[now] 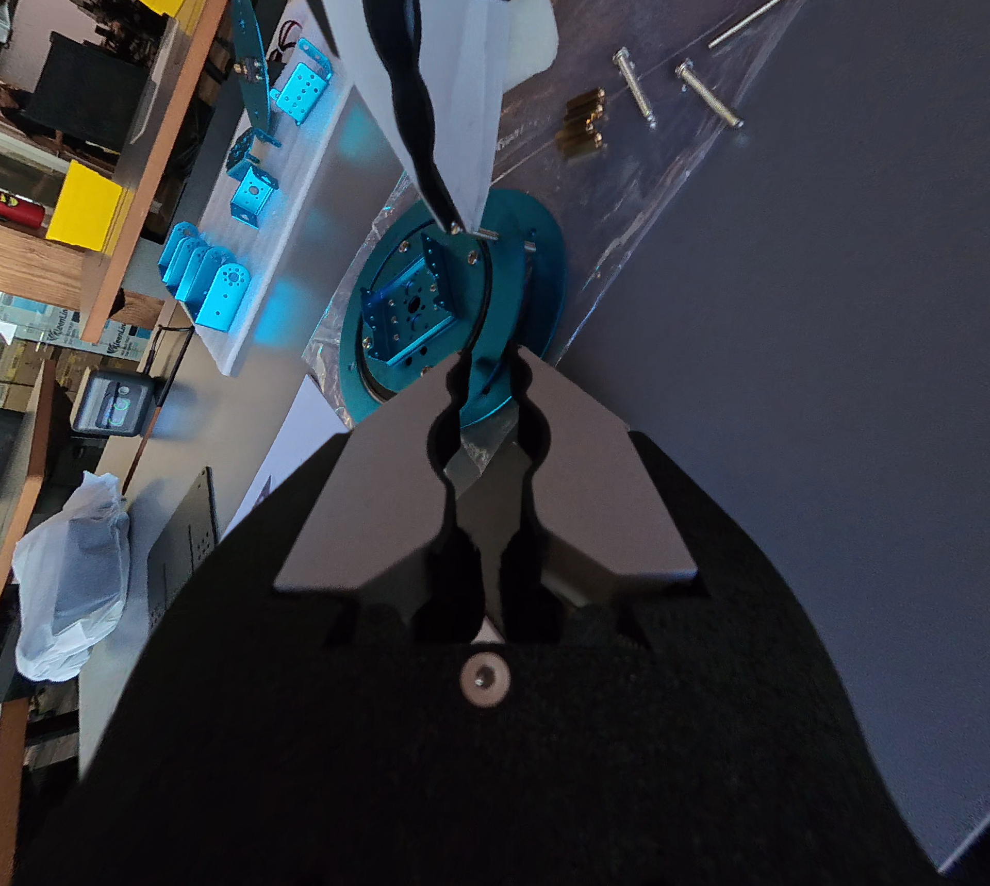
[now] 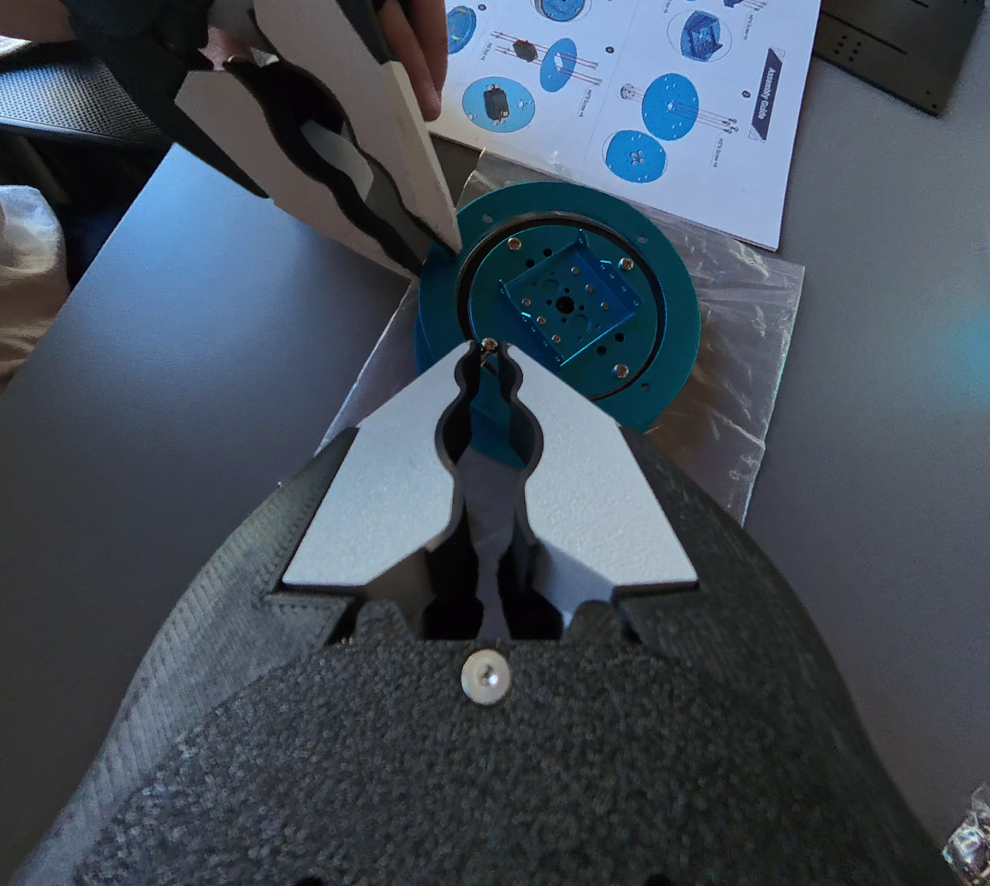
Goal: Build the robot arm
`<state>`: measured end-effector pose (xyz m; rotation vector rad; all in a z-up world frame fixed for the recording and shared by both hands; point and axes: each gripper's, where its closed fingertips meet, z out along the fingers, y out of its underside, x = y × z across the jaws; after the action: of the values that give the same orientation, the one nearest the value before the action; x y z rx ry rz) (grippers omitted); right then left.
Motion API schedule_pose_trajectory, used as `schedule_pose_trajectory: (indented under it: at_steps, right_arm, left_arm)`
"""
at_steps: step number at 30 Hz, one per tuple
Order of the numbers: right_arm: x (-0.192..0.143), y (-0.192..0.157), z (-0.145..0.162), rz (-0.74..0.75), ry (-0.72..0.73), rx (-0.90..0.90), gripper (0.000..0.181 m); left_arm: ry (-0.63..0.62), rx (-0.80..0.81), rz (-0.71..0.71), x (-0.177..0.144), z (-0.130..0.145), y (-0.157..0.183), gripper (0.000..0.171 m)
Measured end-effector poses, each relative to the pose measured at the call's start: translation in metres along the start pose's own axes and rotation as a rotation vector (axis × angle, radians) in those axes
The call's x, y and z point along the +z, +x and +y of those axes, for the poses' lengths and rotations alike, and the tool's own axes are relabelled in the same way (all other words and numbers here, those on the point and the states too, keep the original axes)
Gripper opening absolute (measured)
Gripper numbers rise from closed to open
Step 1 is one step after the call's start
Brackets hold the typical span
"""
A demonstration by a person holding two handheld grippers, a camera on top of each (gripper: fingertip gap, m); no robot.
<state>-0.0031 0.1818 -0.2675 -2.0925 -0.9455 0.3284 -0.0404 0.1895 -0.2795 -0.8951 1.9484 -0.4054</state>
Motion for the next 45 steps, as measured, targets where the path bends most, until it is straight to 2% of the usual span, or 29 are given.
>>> schedule_pose_trajectory:
  at_steps: [7, 10, 14, 18, 19, 21, 22, 23, 26, 29, 33, 38, 45]
  right_arm:
    - [0.001, 0.002, -0.001, 0.005, 0.011, -0.008, 0.006]
    - [0.001, 0.005, -0.002, 0.025, 0.028, -0.032, 0.013]
    - [-0.003, 0.004, -0.003, 0.002, 0.060, -0.021, 0.024]
    - [-0.017, 0.005, -0.009, -0.046, 0.142, 0.033, 0.033]
    - [-0.021, 0.011, -0.007, -0.032, 0.161, 0.051, 0.039]
    - [-0.021, 0.024, 0.007, -0.008, 0.138, 0.112, 0.079]
    - [-0.019, 0.025, 0.017, -0.024, 0.098, 0.152, 0.093]
    - [-0.016, 0.024, 0.026, -0.049, 0.070, 0.172, 0.097]
    - [-0.005, 0.022, 0.035, -0.052, 0.036, 0.162, 0.098]
    - [0.003, 0.023, 0.038, -0.025, -0.025, 0.103, 0.096]
    - [0.009, 0.028, 0.036, -0.005, -0.034, 0.086, 0.083]
    - [0.009, 0.029, 0.032, -0.053, -0.001, 0.137, 0.080]
    - [0.005, 0.032, 0.036, -0.047, -0.004, 0.147, 0.077]
  left_arm:
    - [0.016, -0.013, 0.014, -0.003, -0.002, 0.000, 0.010]
    - [0.037, -0.052, 0.033, -0.007, -0.003, 0.000, 0.010]
    - [0.111, -0.265, 0.074, -0.014, -0.006, -0.025, 0.010]
    - [0.126, -0.501, 0.110, -0.002, 0.005, -0.063, 0.011]
    - [0.131, -0.540, 0.137, 0.002, 0.007, -0.067, 0.013]
    - [0.105, -0.609, 0.200, 0.011, 0.017, -0.069, 0.033]
    - [0.104, -0.639, 0.215, 0.014, 0.020, -0.071, 0.034]
    - [0.121, -0.665, 0.223, 0.016, 0.022, -0.073, 0.034]
    - [0.114, -0.692, 0.222, 0.021, 0.033, -0.074, 0.033]
    - [0.100, -0.658, 0.228, 0.021, 0.034, -0.070, 0.024]
    - [0.055, -0.588, 0.212, 0.022, 0.037, -0.063, 0.015]
    - [0.001, -0.532, 0.190, 0.022, 0.039, -0.063, 0.014]
    - [0.013, -0.548, 0.140, 0.017, 0.038, -0.072, 0.015]
